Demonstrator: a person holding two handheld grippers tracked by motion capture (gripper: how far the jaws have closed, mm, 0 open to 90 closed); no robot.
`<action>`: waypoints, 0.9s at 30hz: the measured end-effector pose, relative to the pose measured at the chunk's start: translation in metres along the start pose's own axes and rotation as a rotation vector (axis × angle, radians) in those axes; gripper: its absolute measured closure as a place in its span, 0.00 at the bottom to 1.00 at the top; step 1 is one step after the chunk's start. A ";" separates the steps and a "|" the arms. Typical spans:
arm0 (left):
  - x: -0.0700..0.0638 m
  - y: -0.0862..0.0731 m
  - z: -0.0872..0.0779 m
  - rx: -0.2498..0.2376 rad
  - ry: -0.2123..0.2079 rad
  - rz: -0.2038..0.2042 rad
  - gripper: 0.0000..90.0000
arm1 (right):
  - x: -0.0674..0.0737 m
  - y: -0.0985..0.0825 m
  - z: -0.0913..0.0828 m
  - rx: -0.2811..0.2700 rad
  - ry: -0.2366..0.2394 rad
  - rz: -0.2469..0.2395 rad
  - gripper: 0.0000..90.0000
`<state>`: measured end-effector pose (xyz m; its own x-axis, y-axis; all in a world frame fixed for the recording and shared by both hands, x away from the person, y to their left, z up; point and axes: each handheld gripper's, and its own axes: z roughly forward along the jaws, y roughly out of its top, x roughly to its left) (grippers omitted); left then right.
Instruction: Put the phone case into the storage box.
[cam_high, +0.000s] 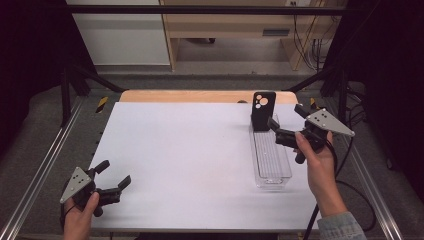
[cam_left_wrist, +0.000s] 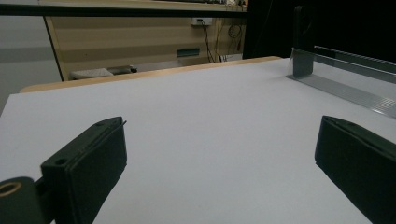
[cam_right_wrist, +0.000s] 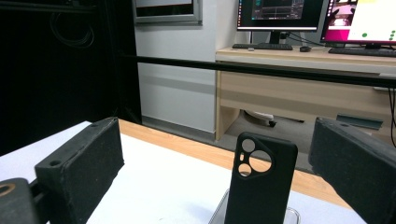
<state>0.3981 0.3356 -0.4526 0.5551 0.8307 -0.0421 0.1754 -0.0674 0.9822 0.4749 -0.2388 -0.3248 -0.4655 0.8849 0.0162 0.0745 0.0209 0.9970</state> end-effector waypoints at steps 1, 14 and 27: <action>0.000 0.000 0.000 0.000 0.000 -0.001 0.03 | 0.000 0.000 -0.001 0.002 0.001 -0.003 0.04; -0.004 -0.001 0.002 0.017 -0.011 0.025 0.03 | -0.010 -0.005 -0.016 0.003 -0.018 0.029 0.04; -0.005 -0.001 0.003 0.023 -0.017 0.032 0.03 | -0.016 -0.020 -0.037 0.014 -0.033 0.026 0.03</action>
<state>0.3976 0.3295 -0.4541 0.5744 0.8185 -0.0145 0.1764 -0.1065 0.9785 0.4484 -0.2702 -0.3421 -0.4341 0.9000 0.0395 0.0987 0.0040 0.9951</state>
